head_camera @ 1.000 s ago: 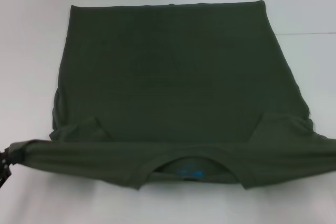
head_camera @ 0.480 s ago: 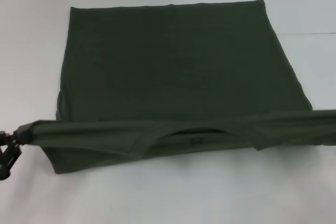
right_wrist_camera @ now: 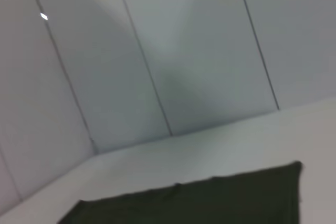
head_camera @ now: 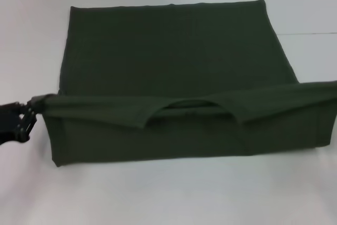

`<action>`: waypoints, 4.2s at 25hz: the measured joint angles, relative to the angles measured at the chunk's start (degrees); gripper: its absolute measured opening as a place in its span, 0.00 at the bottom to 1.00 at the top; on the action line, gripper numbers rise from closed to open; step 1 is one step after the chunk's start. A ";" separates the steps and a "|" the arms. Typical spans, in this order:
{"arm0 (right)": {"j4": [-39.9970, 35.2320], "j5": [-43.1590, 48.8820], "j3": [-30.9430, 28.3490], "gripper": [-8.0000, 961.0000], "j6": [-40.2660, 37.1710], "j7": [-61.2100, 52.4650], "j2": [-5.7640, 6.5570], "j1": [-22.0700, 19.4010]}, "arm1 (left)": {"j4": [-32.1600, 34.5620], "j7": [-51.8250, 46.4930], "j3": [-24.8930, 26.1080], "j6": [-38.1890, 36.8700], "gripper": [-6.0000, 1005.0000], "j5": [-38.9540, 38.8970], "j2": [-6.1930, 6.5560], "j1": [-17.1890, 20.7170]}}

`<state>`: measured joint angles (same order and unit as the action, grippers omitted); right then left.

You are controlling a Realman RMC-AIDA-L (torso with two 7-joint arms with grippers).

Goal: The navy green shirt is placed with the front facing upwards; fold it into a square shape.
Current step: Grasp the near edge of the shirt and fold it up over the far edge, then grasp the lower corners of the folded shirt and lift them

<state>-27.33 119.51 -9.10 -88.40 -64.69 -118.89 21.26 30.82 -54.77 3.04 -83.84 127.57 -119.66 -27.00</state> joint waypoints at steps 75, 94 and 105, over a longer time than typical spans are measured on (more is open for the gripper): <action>-3.75 -8.59 26.91 0.89 17.68 -10.85 -0.64 7.41 | 9.77 -42.37 -25.89 11.66 0.82 -1.95 0.66 -6.40; -4.34 -8.01 29.67 0.88 10.10 -8.85 -0.68 6.11 | 12.04 -42.61 -27.41 15.79 0.82 7.03 -0.11 -3.79; -13.48 -5.43 39.65 0.88 -5.20 -3.48 -0.65 0.71 | 11.23 -42.69 -28.73 16.00 0.82 7.28 -0.23 -4.75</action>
<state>-40.81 114.08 30.55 -93.59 -68.17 -119.54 21.96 42.06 -97.46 -25.69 -67.84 134.85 -119.89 -31.75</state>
